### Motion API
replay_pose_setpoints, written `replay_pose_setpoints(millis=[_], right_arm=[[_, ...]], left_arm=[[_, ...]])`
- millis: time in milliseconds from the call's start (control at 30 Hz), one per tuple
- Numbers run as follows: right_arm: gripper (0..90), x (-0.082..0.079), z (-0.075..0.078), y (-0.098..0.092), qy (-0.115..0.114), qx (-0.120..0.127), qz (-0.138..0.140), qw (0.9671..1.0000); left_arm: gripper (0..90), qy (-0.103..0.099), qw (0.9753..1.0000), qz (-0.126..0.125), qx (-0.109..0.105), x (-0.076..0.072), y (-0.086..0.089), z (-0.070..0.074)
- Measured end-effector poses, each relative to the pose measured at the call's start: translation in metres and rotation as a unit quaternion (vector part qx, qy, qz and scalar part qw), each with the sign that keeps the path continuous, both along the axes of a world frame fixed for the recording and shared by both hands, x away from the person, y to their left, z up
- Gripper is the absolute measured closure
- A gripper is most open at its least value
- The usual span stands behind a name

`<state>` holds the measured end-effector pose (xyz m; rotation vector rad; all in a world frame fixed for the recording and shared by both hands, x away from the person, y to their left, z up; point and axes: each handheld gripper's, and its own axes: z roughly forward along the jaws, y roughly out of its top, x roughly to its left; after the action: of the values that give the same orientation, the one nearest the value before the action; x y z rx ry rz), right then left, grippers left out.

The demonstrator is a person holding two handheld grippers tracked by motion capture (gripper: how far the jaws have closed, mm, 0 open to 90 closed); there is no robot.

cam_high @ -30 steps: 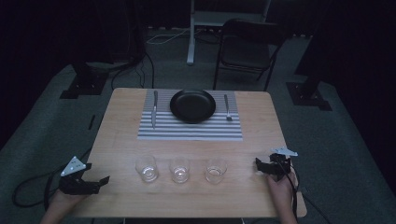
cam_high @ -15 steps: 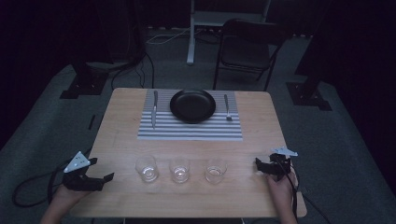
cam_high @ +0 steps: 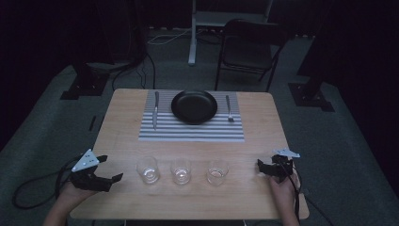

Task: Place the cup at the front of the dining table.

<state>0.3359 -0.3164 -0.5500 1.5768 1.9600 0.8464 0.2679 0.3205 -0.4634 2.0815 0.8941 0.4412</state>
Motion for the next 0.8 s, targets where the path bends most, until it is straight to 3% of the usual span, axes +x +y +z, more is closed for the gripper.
replay_pose_setpoints(millis=[233, 467, 567, 733, 800], right_arm=[[12.7, 0.0, 0.0, 0.0, 0.0, 0.0, 0.0, 1.0], [12.7, 0.0, 0.0, 0.0, 0.0, 0.0, 0.0, 1.0], [12.7, 0.0, 0.0, 0.0, -0.001, -0.001, 0.001, 1.0], [12.7, 0.0, 0.0, 0.0, -0.001, 0.0, 0.001, 1.0], [12.6, 0.0, 0.0, 0.0, -0.001, 0.0, 0.001, 1.0]], left_arm=[[5.0, -0.011, 0.9997, -0.023, 0.003, 0.002, -0.014, 0.009], [5.0, -0.012, 0.9981, -0.053, 0.028, 0.005, -0.036, 0.011], [4.9, -0.003, 0.9972, -0.07, 0.025, 0.007, -0.045, 0.011], [4.9, -0.007, 0.9964, -0.08, 0.025, 0.009, -0.053, 0.012], [5.0, -0.003, 0.9958, -0.09, 0.015, 0.01, -0.056, 0.013]])
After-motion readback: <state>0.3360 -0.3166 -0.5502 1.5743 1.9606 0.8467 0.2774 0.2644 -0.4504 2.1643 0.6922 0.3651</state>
